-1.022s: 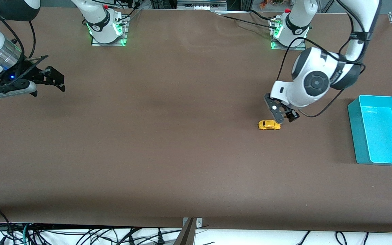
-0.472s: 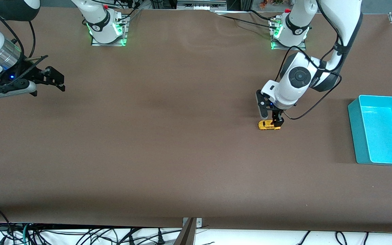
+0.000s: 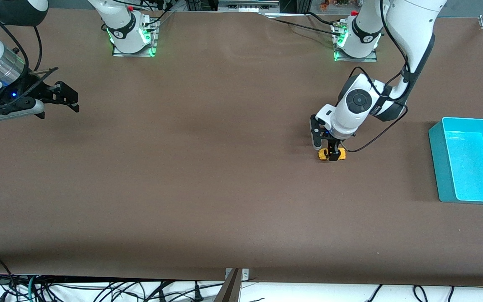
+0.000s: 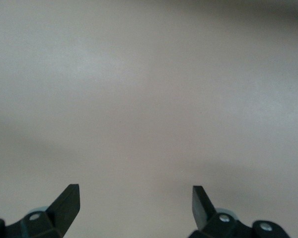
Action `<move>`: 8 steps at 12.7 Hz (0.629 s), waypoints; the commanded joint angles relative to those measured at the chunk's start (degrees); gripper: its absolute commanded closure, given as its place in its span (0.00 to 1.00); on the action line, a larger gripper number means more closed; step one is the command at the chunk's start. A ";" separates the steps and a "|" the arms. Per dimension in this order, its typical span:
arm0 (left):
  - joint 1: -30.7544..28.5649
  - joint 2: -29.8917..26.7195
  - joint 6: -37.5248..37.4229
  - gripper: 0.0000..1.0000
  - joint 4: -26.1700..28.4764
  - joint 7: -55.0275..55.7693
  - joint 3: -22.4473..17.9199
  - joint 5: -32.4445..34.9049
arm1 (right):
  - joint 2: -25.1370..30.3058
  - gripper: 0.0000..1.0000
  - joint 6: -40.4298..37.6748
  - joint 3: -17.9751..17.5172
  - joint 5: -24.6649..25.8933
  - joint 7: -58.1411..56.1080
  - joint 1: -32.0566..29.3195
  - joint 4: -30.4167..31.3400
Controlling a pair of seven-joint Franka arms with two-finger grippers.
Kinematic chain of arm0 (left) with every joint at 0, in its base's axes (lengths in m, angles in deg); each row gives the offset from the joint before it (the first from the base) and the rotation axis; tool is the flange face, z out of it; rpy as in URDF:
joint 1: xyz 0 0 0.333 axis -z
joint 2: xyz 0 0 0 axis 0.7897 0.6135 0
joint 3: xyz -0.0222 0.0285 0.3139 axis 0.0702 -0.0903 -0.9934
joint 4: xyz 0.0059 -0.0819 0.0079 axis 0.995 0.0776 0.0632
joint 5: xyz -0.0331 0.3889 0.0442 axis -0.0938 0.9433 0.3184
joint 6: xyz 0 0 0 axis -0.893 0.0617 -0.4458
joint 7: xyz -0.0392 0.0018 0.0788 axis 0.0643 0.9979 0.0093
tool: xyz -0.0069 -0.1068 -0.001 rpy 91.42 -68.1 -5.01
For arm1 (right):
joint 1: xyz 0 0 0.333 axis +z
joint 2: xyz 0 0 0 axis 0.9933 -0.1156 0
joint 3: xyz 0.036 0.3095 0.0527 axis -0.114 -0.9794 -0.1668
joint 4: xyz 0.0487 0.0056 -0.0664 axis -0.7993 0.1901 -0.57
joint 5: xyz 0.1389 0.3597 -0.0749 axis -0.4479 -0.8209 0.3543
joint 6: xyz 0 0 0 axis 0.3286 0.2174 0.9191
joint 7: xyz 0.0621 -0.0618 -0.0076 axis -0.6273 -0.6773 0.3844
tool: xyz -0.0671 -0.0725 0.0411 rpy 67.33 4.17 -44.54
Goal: Wind and store yellow beetle car
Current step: 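Lower the left gripper and close it on the yellow car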
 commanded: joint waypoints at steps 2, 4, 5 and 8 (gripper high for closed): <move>-0.25 1.06 1.06 0.00 -0.76 -0.79 -0.01 1.47 | 0.85 0.00 -1.04 0.22 -0.28 -1.21 -0.15 -0.12; -0.60 0.80 0.89 0.08 -0.76 -1.92 -0.01 1.47 | 0.85 0.00 -1.04 0.22 -0.19 -1.21 -0.15 -0.12; -0.78 0.63 0.80 0.20 -0.76 -3.76 -0.10 1.47 | 0.85 0.00 -1.04 0.22 -0.19 -1.21 -0.15 -0.04; -1.13 -0.16 0.62 0.65 -0.85 -4.48 -0.45 1.47 | 0.85 0.00 -1.04 0.22 -0.28 -1.65 -0.15 -0.03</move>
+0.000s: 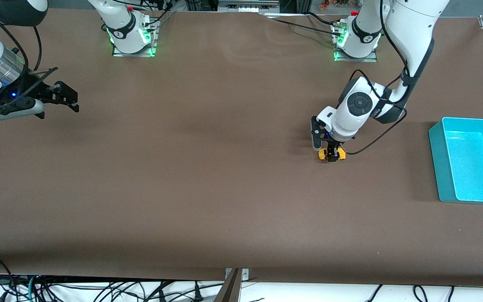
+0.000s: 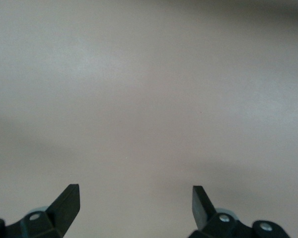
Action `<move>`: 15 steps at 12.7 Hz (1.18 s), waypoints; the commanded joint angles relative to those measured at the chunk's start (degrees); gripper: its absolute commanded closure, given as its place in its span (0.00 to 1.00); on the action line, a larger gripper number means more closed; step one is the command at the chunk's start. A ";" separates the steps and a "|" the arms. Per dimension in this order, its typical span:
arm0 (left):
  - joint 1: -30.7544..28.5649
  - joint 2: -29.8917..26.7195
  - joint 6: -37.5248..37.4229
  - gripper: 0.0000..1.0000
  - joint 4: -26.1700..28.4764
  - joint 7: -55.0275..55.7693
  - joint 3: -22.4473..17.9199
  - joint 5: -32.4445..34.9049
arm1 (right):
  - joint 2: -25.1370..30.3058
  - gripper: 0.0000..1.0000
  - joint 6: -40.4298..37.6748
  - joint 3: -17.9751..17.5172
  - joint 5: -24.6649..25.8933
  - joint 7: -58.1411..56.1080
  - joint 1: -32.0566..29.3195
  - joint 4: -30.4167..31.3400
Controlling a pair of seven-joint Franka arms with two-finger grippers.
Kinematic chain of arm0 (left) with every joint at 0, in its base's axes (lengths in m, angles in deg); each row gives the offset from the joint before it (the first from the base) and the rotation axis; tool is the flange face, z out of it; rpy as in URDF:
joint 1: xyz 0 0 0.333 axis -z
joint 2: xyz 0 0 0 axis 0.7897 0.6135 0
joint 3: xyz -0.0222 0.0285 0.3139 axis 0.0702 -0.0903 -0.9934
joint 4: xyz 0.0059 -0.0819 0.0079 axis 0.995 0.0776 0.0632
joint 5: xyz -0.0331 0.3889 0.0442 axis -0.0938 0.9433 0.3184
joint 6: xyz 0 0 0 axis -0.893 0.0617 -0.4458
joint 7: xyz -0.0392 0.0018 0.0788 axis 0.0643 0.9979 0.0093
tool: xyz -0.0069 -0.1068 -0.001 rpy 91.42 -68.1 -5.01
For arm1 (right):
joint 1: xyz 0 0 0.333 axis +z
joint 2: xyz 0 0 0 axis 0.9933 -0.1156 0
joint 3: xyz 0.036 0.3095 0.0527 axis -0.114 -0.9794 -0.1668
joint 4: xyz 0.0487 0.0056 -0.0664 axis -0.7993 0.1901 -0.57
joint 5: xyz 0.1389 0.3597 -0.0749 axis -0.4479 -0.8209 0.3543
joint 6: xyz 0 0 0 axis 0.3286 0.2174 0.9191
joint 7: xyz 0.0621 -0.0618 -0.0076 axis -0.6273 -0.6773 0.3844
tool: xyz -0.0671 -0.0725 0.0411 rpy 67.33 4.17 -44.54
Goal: Wind and store yellow beetle car
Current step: 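Lower the left gripper and close it on the yellow car, then lift the car with the left gripper and carry it over the cyan bin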
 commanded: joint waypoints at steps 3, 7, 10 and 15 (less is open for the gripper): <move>-0.49 -0.92 -0.43 0.89 -0.12 -0.96 -0.02 1.36 | 0.85 0.00 -0.92 0.21 -0.28 -1.76 -0.24 -0.12; -1.10 -3.46 -4.89 0.91 -1.35 -0.96 -0.02 1.18 | 0.76 0.00 -0.92 0.21 -0.20 -1.85 -0.15 -0.12; -1.63 -8.11 -12.10 0.90 -2.23 -1.04 0.25 0.57 | 0.85 0.00 -0.92 0.21 -0.20 -2.72 -0.24 -0.04; -9.70 -15.59 -20.03 0.89 -2.23 -18.64 -0.27 -5.64 | 0.85 0.00 -0.92 0.21 -0.20 -2.90 -0.24 -0.03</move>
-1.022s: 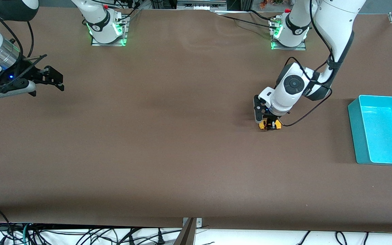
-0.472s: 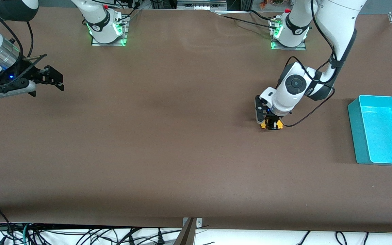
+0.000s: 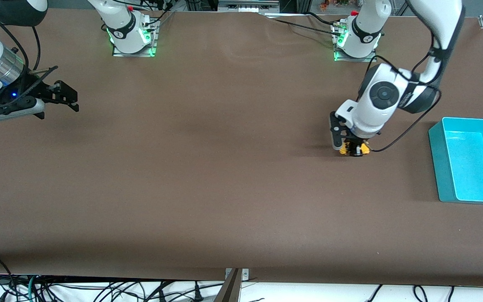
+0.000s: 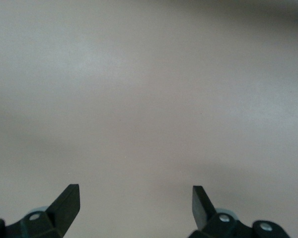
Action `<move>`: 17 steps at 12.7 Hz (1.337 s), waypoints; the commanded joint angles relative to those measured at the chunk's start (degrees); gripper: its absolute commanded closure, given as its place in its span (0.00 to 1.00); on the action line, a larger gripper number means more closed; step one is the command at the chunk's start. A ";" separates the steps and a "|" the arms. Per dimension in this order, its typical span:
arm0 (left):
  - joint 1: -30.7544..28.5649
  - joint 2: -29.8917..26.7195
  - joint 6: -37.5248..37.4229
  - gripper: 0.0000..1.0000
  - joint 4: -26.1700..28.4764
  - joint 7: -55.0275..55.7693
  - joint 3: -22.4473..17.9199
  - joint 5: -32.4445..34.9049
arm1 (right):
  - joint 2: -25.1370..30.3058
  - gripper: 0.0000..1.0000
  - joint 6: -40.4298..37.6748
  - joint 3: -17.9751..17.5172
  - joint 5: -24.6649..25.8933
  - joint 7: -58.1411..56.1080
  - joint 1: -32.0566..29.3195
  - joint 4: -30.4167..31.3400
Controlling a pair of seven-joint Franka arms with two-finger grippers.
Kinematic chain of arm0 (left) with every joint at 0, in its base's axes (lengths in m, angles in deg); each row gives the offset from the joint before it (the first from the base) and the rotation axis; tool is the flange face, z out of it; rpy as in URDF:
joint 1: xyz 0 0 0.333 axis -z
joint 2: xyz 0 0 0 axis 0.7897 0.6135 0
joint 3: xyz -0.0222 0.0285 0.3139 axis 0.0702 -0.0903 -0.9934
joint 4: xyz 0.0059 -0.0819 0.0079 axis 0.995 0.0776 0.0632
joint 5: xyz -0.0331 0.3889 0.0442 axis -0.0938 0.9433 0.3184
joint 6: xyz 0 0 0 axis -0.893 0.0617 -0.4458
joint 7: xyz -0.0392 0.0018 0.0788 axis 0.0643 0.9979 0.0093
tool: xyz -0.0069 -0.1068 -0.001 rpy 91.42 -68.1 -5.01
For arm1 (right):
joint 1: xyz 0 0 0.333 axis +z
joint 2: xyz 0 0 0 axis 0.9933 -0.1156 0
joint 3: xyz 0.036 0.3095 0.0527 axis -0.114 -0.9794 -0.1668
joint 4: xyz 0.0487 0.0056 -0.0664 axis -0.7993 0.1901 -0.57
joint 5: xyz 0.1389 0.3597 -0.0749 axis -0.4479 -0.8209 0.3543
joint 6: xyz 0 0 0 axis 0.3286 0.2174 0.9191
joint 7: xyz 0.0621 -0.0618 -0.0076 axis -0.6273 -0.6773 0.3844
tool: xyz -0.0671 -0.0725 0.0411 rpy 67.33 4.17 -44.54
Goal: Wind and store yellow beetle car
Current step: 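Lift the car with the left gripper and carry it over the cyan bin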
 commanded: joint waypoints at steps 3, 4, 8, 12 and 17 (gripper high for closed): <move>-7.87 -6.93 -7.06 0.90 -0.82 -26.09 -7.35 -6.97 | 0.85 0.00 -0.88 0.17 -0.20 -1.18 -0.14 -0.13; -8.13 -7.38 -8.99 0.90 -2.13 -31.62 -10.86 -7.23 | 0.85 0.00 -1.05 0.17 -0.20 -1.18 -0.14 -0.04; -9.54 -6.51 -11.74 0.90 -5.93 -52.03 -23.53 -11.72 | 1.02 0.00 -0.97 0.17 -0.20 -1.10 -0.14 -0.13; -16.91 1.28 -11.38 0.91 -10.56 -61.54 -26.19 -15.66 | 1.02 0.00 -0.97 0.17 -0.20 -1.01 -0.14 -0.13; -21.94 12.38 -10.68 0.92 -18.31 -67.27 -26.19 -20.24 | 0.93 0.00 -0.97 0.17 -0.11 -1.01 -0.14 -0.04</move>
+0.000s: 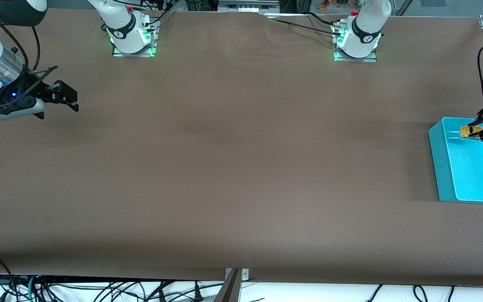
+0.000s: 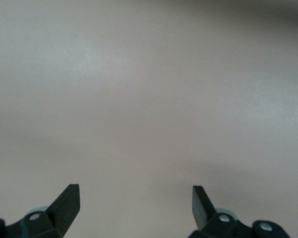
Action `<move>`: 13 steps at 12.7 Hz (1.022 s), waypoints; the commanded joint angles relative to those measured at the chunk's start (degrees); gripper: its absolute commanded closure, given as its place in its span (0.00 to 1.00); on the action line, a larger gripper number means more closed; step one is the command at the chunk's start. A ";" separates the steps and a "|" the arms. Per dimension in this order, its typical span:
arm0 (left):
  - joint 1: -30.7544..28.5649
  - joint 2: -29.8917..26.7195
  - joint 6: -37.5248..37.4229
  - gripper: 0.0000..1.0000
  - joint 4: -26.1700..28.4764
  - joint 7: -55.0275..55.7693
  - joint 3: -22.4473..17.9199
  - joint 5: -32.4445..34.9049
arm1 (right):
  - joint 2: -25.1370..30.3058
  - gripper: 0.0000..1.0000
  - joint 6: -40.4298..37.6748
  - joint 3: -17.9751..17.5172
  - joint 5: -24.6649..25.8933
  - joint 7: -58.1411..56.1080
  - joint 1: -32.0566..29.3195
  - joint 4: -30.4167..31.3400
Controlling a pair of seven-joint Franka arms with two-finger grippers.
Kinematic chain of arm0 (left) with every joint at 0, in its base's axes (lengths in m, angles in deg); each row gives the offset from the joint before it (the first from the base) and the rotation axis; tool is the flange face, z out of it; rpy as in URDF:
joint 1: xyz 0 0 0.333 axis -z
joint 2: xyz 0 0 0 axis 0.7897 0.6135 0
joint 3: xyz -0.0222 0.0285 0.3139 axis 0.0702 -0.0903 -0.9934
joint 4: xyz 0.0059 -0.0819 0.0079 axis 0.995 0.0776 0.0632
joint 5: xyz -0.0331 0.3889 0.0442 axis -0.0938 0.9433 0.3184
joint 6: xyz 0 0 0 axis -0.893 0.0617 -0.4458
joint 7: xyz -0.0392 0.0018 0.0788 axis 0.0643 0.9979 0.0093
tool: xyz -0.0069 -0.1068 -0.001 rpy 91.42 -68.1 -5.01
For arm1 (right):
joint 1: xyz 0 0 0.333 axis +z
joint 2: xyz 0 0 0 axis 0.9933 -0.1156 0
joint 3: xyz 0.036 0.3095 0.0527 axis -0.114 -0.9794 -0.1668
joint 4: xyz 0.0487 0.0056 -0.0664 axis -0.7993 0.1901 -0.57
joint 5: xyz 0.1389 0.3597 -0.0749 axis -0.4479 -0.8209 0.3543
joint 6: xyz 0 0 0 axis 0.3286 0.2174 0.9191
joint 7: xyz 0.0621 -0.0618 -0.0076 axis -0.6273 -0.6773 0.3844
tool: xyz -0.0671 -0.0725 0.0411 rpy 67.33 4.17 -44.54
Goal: Wind and store yellow beetle car
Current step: 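Lift the car with the left gripper and carry it over the cyan bin, then lower the car into the cyan bin and open the left gripper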
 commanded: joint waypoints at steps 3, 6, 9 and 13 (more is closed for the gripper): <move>-0.45 7.79 3.50 0.92 -6.61 -1.74 1.03 -3.65 | 0.92 0.00 -0.87 0.11 -0.11 -0.86 -0.14 -0.03; -0.01 11.48 7.64 0.92 -6.70 -1.56 1.39 -5.93 | 0.92 0.00 -0.87 0.11 -0.11 -0.95 -0.23 -0.12; 0.69 14.91 11.69 0.92 -6.96 -1.56 1.30 -7.78 | 0.92 0.00 -0.87 0.11 -0.11 -0.86 -0.14 -0.12; 0.87 17.03 13.54 0.86 -6.96 -1.56 1.39 -9.36 | 0.83 0.00 -0.87 0.11 -0.11 -0.95 -0.14 -0.12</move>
